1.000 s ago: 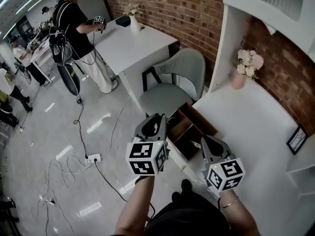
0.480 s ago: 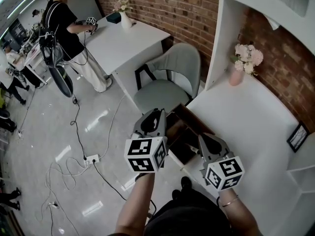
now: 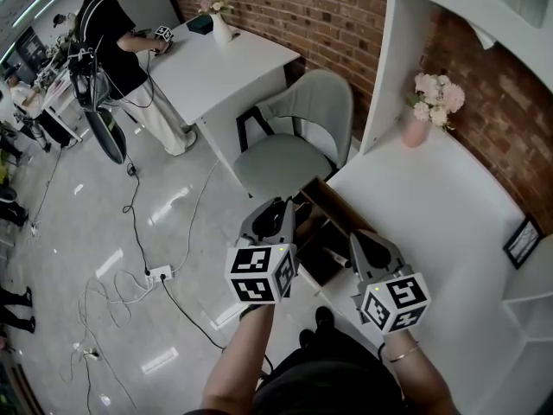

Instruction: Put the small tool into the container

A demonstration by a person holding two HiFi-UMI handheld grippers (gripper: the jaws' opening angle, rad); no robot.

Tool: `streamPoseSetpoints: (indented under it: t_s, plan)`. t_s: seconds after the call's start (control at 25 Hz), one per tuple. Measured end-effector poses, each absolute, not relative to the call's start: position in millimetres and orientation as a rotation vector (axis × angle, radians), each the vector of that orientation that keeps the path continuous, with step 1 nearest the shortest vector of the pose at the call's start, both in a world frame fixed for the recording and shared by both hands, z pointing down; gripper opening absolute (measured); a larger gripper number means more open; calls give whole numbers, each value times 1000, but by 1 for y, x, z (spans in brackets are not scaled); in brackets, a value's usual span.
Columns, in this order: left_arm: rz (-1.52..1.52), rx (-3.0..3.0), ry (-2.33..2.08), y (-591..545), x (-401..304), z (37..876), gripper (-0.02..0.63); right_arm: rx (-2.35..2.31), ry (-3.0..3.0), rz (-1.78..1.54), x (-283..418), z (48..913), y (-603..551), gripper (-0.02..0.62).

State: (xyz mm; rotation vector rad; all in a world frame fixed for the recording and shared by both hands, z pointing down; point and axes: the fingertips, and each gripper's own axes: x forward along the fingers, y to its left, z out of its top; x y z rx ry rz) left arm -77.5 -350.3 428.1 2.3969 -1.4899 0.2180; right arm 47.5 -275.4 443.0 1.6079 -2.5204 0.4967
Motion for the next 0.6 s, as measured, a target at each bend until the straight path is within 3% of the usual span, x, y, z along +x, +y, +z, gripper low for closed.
streamPoseSetpoints:
  t_s: [0.6]
  plan:
    - [374,2396,-1430,-344,-65,461,72,1604,-2518,494,50,445,-272,5]
